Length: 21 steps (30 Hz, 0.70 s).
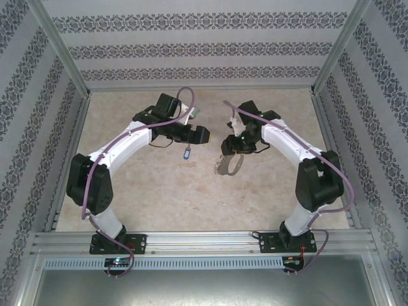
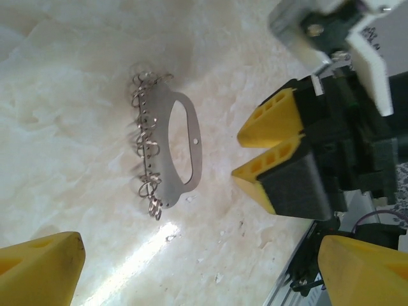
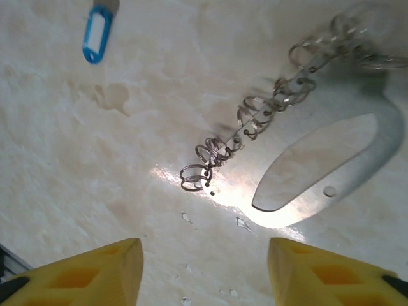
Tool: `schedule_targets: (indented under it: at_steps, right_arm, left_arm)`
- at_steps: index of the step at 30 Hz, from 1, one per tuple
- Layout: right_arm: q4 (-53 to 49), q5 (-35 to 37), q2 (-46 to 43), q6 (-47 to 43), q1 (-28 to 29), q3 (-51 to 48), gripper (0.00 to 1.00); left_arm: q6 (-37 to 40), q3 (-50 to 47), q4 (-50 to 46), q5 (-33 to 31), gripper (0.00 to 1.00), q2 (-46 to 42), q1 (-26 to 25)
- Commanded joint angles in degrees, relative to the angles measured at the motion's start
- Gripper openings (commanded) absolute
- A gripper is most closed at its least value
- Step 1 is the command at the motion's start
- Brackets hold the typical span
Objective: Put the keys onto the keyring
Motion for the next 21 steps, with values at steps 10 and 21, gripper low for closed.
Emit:
schedule_targets:
  at_steps: [10,21]
  right_arm:
    - [-1.3,0.7,14.8,-3.2,1.3,11.5,0.42]
    - [-3.1,1.3,17.3,-2.6,1.9,10.2,0.4]
  left_arm:
    - [-3.9,-2.0,1.1,3.0,0.9,1.3,0.3]
    - [-4.0,-4.0,1.7,0.9,0.85,-1.0,1.5]
